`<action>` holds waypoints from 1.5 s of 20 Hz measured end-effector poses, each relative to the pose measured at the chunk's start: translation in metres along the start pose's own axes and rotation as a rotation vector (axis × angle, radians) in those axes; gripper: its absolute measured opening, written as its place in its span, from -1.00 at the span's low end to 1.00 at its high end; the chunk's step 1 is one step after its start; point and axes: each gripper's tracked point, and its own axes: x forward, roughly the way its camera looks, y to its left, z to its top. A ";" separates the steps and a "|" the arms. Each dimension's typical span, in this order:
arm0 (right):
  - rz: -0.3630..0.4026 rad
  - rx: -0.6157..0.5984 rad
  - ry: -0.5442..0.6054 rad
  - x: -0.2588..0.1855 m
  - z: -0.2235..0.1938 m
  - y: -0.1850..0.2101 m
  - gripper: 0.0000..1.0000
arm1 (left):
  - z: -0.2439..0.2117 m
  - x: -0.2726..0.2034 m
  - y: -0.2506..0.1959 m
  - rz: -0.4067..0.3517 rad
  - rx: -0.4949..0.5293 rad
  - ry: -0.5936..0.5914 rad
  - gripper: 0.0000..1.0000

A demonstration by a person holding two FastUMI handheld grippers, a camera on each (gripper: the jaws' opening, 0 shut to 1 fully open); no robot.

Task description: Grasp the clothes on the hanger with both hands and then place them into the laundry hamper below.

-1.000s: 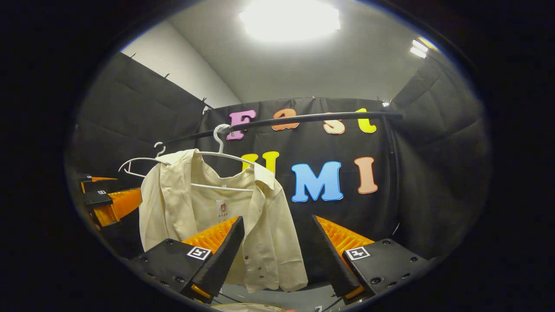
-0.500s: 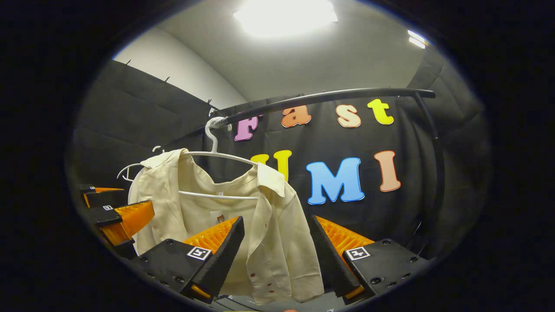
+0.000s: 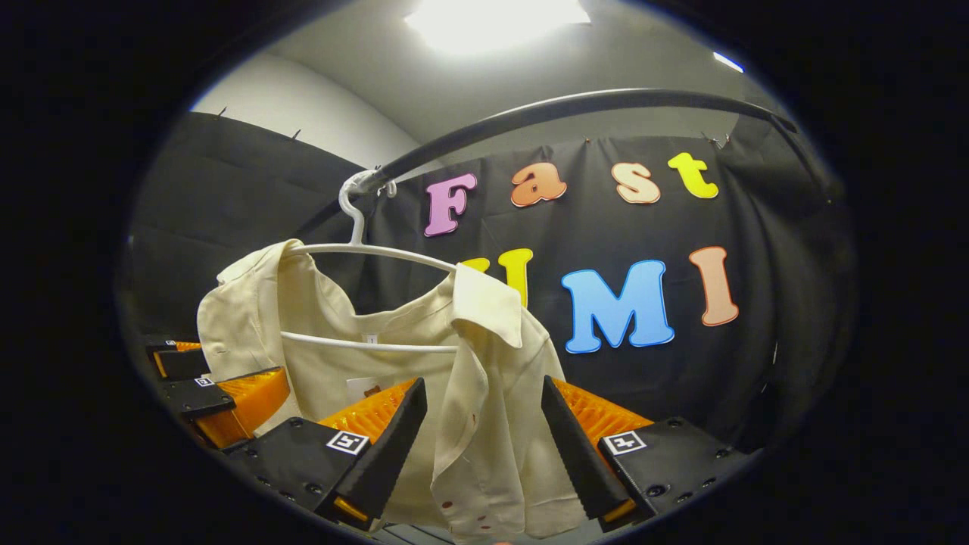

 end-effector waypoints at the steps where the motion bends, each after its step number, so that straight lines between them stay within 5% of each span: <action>1: 0.010 0.007 0.003 0.008 -0.003 0.003 0.93 | -0.004 0.005 -0.001 0.006 0.002 0.012 0.92; 13: 0.014 0.013 0.081 0.076 -0.042 0.008 0.89 | -0.032 0.042 0.006 0.108 0.101 0.084 0.93; 14: 0.011 0.004 0.086 0.077 -0.045 0.008 0.55 | -0.031 0.045 0.015 0.140 0.100 0.074 0.59; 16: 0.021 -0.011 0.094 0.081 -0.049 0.010 0.21 | -0.030 0.043 0.021 0.143 0.072 0.073 -0.09; 20: 0.030 -0.003 0.098 0.082 -0.049 0.010 -0.87 | -0.032 0.044 0.032 0.155 0.064 0.088 -0.60; 22: 0.021 -0.022 0.111 0.080 -0.048 0.004 -0.96 | -0.031 0.049 0.031 0.132 0.040 0.082 -0.67; 24: -0.035 -0.034 0.078 0.077 -0.038 -0.015 -0.96 | -0.026 0.039 0.041 0.142 0.039 0.069 -0.95; 30: -0.188 -0.041 0.023 0.085 -0.026 -0.075 -0.96 | -0.011 0.015 0.085 0.202 0.046 0.052 -0.96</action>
